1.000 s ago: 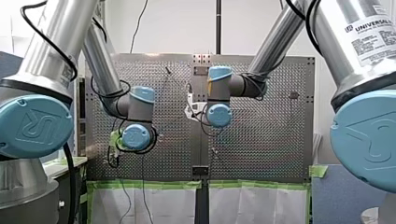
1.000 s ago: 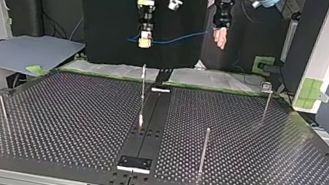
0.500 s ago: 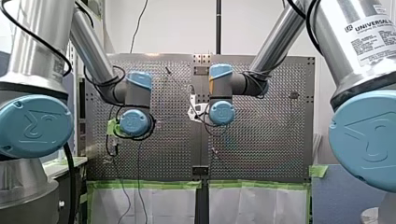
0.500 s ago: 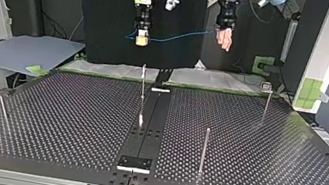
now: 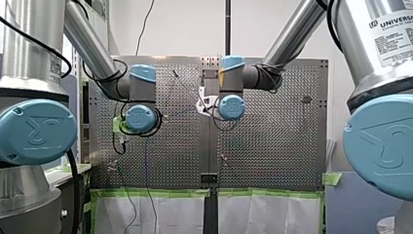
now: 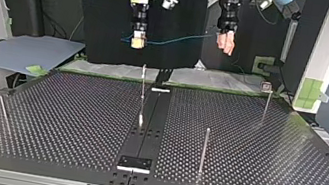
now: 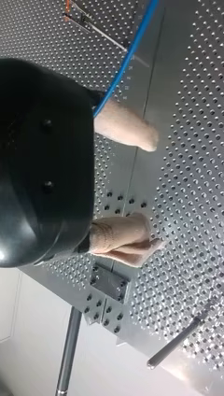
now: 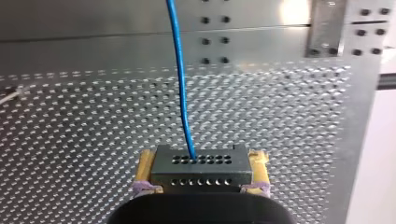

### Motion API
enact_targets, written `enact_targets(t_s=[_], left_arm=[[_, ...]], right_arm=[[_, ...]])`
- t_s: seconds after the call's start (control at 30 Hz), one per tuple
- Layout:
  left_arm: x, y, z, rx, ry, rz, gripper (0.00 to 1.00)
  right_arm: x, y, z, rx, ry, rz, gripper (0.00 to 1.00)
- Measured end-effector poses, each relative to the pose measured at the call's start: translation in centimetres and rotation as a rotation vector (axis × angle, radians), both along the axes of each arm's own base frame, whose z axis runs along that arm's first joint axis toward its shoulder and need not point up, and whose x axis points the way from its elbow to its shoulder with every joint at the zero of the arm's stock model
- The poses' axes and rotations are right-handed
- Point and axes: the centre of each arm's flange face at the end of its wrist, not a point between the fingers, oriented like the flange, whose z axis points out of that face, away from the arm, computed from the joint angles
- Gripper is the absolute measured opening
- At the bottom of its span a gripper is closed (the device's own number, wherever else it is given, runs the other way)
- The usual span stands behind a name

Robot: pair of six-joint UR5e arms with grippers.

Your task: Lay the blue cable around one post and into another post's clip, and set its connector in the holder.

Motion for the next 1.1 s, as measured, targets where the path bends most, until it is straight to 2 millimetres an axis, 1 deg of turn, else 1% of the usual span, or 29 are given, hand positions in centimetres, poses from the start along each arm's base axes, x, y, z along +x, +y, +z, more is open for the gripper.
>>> enact_targets(t_s=[0.17, 0.27, 0.57, 0.73, 0.9, 1.1], left_arm=[[0.3, 0.1, 0.3, -0.006, 0.0, 0.006, 1.0], [0.5, 0.1, 0.9, -0.014, -0.005, 0.01, 1.0], [1.6, 0.0, 3.8, -0.035, -0.032, 0.023, 1.0], [1.8, 0.1, 5.3, -0.037, -0.035, 0.022, 1.0], [2.1, 0.2, 5.8, -0.042, -0.028, 0.026, 1.0], [2.4, 0.3, 5.8, -0.05, -0.023, 0.018, 1.0]], right_arm=[[0.0, -0.4, 1.5, -0.004, -0.002, -0.005, 0.0], [-0.1, -0.6, 2.2, -0.008, -0.006, -0.008, 0.0], [0.2, -1.1, 3.9, -0.009, 0.002, -0.002, 0.0], [0.2, -1.3, 5.0, -0.014, -0.001, -0.001, 0.0], [-0.1, -1.2, 7.3, -0.027, -0.008, -0.002, 0.0], [-0.3, -1.2, 8.4, -0.03, 0.0, -0.005, 0.0]])
